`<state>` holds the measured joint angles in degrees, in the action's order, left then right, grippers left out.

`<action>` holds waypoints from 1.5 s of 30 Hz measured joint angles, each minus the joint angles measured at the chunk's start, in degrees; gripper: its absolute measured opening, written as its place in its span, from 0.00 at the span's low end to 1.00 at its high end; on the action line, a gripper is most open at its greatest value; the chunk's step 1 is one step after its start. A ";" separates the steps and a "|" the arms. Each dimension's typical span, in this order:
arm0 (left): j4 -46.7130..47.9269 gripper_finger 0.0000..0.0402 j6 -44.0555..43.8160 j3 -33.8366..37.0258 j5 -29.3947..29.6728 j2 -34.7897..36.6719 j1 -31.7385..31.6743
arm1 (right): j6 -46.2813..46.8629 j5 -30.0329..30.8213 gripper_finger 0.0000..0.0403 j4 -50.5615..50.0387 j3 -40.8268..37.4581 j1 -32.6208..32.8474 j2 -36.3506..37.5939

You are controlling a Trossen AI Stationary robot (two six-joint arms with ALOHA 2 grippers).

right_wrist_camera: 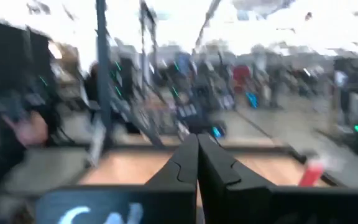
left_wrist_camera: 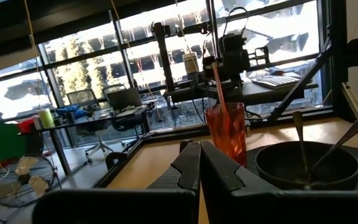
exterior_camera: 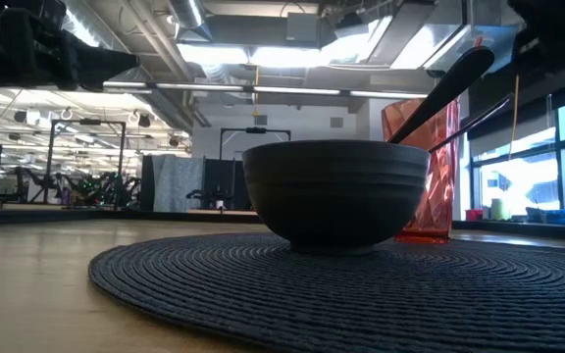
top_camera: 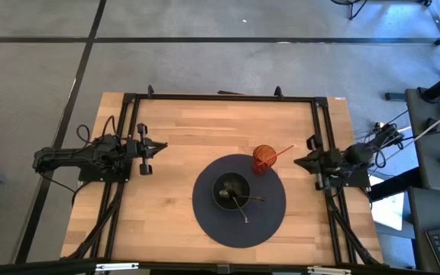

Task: Pick & Place Utensil
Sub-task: Return to Home Position

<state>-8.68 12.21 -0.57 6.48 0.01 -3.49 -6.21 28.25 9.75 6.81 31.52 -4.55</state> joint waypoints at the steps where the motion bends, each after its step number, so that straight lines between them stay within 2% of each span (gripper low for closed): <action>1: -0.05 0.01 -0.29 0.01 0.00 0.00 0.00 | 0.10 1.67 0.00 0.14 -0.05 -0.01 -2.09; 3: -0.04 0.01 -0.46 0.01 -0.01 0.00 0.00 | 0.80 5.36 0.00 2.36 -0.31 0.00 -6.66; 7: 0.00 0.00 -1.31 -0.01 -0.04 0.00 0.00 | -0.36 3.61 0.00 10.18 1.68 -0.02 -17.04; 9: 0.20 0.00 -1.95 0.01 -0.02 0.00 0.00 | -1.27 4.60 0.00 12.73 3.59 0.00 -21.47; 12: 0.38 0.01 -2.92 0.01 0.00 0.00 0.00 | -4.76 5.55 0.00 15.25 6.38 0.44 -25.22; 15: 0.41 0.00 -3.00 0.03 0.02 0.00 0.00 | -7.31 5.96 0.00 12.59 8.55 1.64 -24.32; 18: 0.69 0.01 -2.27 0.06 0.18 0.00 0.00 | -9.09 5.85 0.00 9.02 9.19 1.76 -20.40; 23: 0.86 0.00 -2.02 0.06 0.33 0.00 0.00 | -2.41 6.67 0.00 -4.13 9.02 -0.13 -9.75; 27: 0.87 0.01 -2.02 0.06 0.33 0.00 0.00 | 1.68 6.90 0.00 -4.84 6.62 -0.37 -4.56; 30: 0.85 0.00 -2.02 0.06 0.54 0.00 0.00 | 3.04 6.66 0.00 -4.52 3.24 -0.35 -6.28; 35: 1.47 0.01 -4.06 0.06 0.97 0.00 0.00 | 1.45 1.64 0.00 12.88 -1.89 -0.32 -13.45; 37: 1.88 0.01 -5.21 0.06 0.98 0.00 0.00 | 1.25 3.10 0.00 16.44 -1.79 -0.32 -16.85; 41: 2.35 0.00 -6.42 0.06 1.12 0.00 0.00 | -1.49 5.61 0.00 16.25 0.13 -0.37 -22.65; 44: 2.59 0.01 -6.67 0.08 1.36 0.00 0.00 | -5.07 6.26 0.00 17.54 1.60 -0.11 -22.94; 45: 2.59 0.01 -6.76 0.06 1.36 -0.02 0.00 | -7.04 8.24 0.00 18.27 2.05 0.51 -21.87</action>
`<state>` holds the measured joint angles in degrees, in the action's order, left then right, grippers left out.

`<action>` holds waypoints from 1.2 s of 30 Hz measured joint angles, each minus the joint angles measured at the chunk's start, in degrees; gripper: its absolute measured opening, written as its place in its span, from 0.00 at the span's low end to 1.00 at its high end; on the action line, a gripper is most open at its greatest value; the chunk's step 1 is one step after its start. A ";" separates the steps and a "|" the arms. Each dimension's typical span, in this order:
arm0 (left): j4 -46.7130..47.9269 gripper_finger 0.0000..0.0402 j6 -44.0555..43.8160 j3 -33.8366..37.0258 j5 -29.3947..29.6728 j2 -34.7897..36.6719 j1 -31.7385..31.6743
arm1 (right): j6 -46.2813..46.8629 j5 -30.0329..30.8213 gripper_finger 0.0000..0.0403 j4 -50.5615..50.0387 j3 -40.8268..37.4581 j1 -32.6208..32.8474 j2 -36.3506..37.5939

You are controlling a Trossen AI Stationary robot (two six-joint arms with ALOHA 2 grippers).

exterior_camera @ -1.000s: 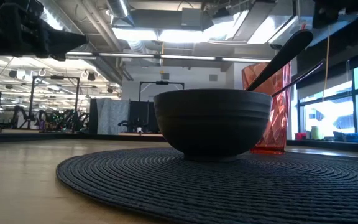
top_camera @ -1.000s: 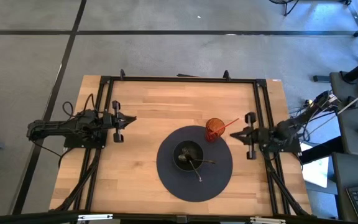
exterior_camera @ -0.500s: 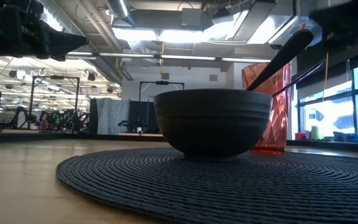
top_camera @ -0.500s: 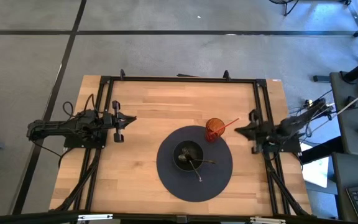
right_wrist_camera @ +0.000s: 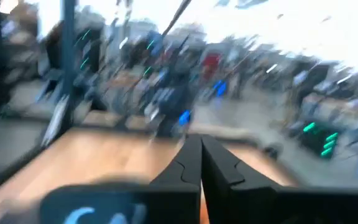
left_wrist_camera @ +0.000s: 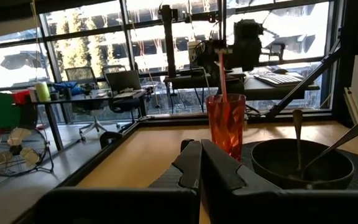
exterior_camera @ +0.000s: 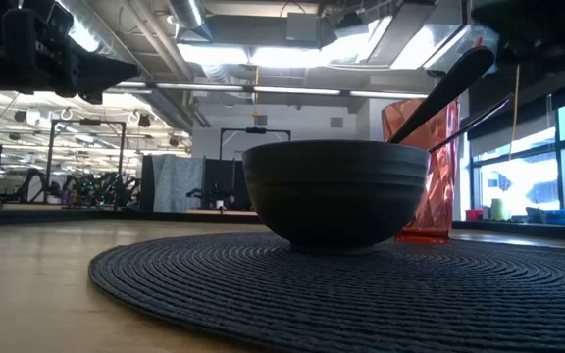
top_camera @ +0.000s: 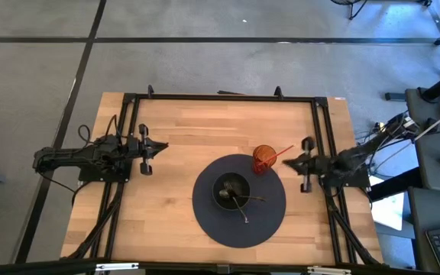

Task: Pick & Place Utensil
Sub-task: Return to Home Position

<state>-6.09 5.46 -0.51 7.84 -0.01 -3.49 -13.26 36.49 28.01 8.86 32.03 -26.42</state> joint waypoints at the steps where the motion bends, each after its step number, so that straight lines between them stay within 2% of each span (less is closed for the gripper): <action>1: 0.10 0.01 -0.10 0.02 0.01 -0.03 0.00 | -2.04 2.14 0.00 0.83 0.78 0.83 1.23; 4: 0.31 0.00 -0.22 0.02 0.04 -0.13 0.00 | -6.88 7.15 0.00 -1.01 1.36 3.90 5.62; 10: 0.63 0.01 0.38 0.02 0.24 -0.20 0.00 | -11.46 10.91 0.00 -9.15 1.39 8.22 14.53; 12: -0.09 0.00 0.25 0.02 0.26 -0.19 0.00 | -9.55 6.35 0.00 -11.64 1.38 7.35 16.12; 14: -0.03 0.00 0.08 0.02 0.24 -0.20 0.00 | -6.49 -2.03 0.00 -14.94 1.40 5.69 16.52; 16: -0.13 0.01 0.02 0.02 0.26 -0.20 0.00 | -4.93 -7.66 0.00 -17.66 1.34 3.23 15.80; 20: -0.11 0.00 -0.23 0.02 0.26 -0.20 0.01 | -3.95 -13.22 0.00 -18.07 1.31 -3.91 14.87; 26: -0.09 0.01 -0.22 0.02 0.24 -0.20 0.00 | -2.16 -27.09 0.00 -17.97 2.26 -16.69 15.77; 31: -0.01 0.00 0.69 0.02 0.24 -0.22 0.01 | 2.39 -32.93 0.00 -20.82 2.18 -26.85 15.51; 34: 0.40 0.01 0.52 0.02 0.24 -0.24 0.00 | 4.99 -41.40 0.00 -20.73 1.83 -30.86 15.53; 36: 0.71 0.01 0.37 0.02 0.24 -0.24 0.00 | 6.63 -44.30 0.00 -20.62 1.83 -31.64 15.67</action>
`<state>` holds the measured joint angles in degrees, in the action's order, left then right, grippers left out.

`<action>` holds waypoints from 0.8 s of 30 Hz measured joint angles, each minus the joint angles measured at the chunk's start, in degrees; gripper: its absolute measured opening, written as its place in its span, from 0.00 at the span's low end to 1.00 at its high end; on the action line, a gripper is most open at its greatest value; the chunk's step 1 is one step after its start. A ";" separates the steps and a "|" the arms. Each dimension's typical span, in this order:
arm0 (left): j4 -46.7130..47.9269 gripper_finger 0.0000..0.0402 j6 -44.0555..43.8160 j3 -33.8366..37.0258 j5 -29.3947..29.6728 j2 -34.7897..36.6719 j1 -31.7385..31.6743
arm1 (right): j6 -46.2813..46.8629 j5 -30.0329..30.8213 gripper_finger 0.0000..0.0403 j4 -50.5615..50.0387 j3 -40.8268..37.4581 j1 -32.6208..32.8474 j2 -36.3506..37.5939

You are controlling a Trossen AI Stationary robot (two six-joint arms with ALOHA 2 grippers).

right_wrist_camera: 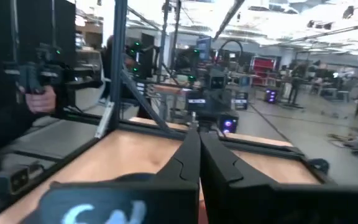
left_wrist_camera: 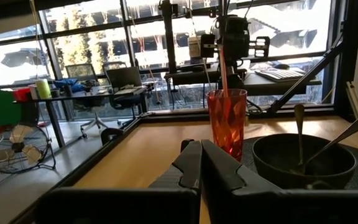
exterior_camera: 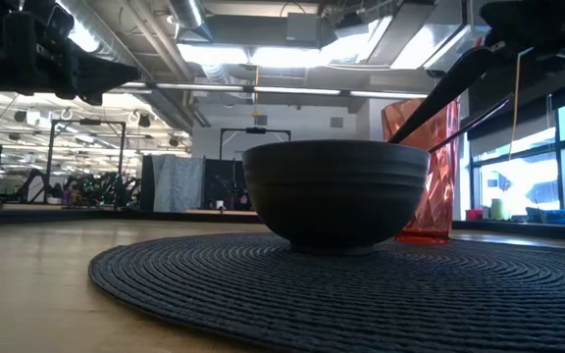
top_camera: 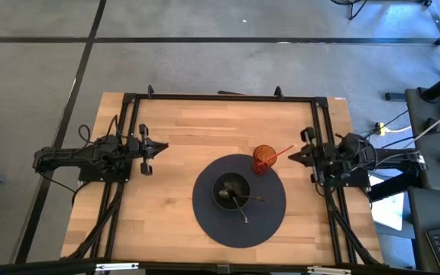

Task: Pick & Place Utensil
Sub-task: Return to Home Position

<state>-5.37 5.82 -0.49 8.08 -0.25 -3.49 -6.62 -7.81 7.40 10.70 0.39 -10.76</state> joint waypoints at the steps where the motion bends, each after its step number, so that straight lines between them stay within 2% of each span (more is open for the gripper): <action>1: 0.12 0.00 -0.05 0.00 0.00 0.00 0.00 | 0.40 -0.71 0.00 0.01 0.00 0.00 0.04; 4: 0.09 0.00 -0.23 0.00 0.00 0.00 0.00 | 1.80 -2.76 0.00 -0.03 0.00 1.16 0.11; 9: 0.10 0.01 -0.31 0.00 0.00 0.00 0.00 | 0.56 -2.86 0.00 -1.27 0.33 4.62 1.96; 16: 0.48 0.01 -0.63 0.00 0.01 0.00 0.00 | -4.45 -2.31 0.00 -9.54 0.31 5.92 10.49; 24: 1.33 0.01 -0.54 0.00 1.79 0.00 0.02 | -4.11 -0.84 0.00 -9.96 -3.73 5.92 9.79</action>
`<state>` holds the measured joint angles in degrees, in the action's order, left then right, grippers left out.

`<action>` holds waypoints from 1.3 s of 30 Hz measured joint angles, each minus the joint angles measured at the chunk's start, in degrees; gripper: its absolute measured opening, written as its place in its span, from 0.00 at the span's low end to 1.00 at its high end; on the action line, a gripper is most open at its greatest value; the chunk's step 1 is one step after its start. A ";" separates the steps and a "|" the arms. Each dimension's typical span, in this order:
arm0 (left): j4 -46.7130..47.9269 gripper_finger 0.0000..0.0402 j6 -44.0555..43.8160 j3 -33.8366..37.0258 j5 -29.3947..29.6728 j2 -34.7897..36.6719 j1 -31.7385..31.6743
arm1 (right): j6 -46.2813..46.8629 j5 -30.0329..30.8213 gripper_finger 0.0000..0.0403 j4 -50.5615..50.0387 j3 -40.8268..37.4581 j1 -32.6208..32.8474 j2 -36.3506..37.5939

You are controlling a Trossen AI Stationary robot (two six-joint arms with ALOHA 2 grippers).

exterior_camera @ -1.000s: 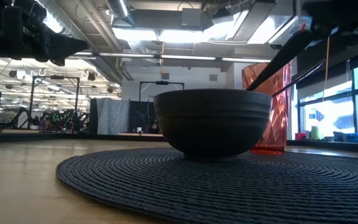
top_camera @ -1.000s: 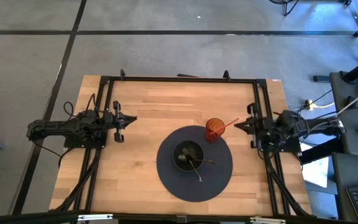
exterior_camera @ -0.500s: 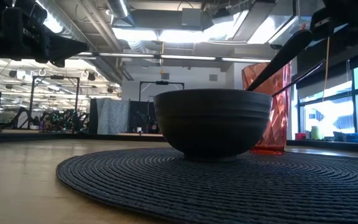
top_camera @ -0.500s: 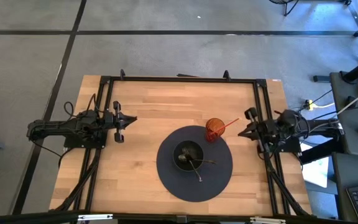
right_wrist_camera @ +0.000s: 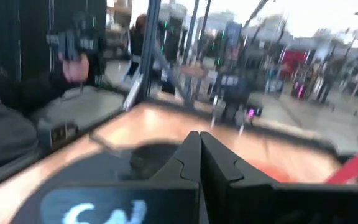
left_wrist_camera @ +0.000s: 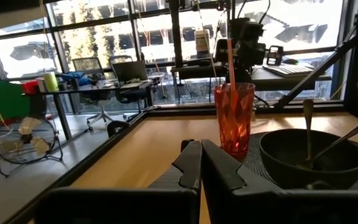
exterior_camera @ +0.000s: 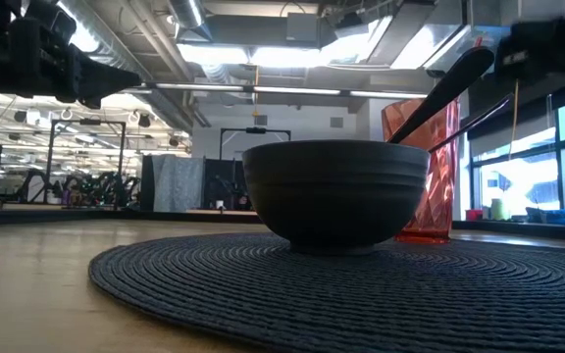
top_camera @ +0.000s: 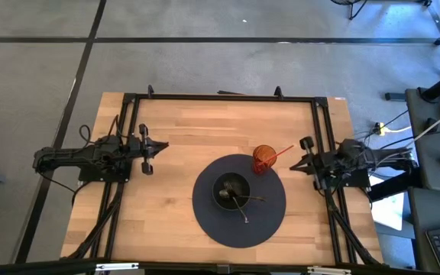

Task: Pick & Place Utensil
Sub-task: Return to Home Position

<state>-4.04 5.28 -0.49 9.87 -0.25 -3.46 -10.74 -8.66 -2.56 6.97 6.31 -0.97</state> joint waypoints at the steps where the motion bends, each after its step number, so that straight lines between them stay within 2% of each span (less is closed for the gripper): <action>1: 0.28 0.01 -0.01 0.00 -0.01 0.00 0.00 | -0.01 0.01 0.00 -0.26 -0.97 0.00 0.00; 8: 0.86 0.01 -0.21 0.00 0.89 0.00 0.00 | -1.27 0.16 0.00 4.98 -6.66 0.00 -0.39; 16: 1.41 0.00 0.36 0.00 1.49 0.00 0.00 | -0.18 2.11 0.00 4.55 -6.59 -0.03 -0.11; 21: 1.12 0.00 0.61 0.00 5.35 0.00 -0.01 | -0.19 5.11 0.00 4.62 -6.60 -0.13 -0.11; 27: 1.14 0.00 2.19 0.00 5.43 0.00 0.00 | -2.78 5.00 0.00 4.01 -6.59 -3.26 -0.11; 31: 1.15 0.00 2.14 0.00 5.22 0.00 0.00 | -3.06 3.36 0.00 4.28 -6.59 -7.23 -0.11; 39: 1.20 0.00 2.33 0.00 4.65 0.00 0.00 | -0.27 -6.31 0.00 5.76 -6.59 -12.90 -0.13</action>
<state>-2.84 7.60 -0.49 14.52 -0.25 -3.46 -11.00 -14.97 3.20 0.38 -6.59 -1.10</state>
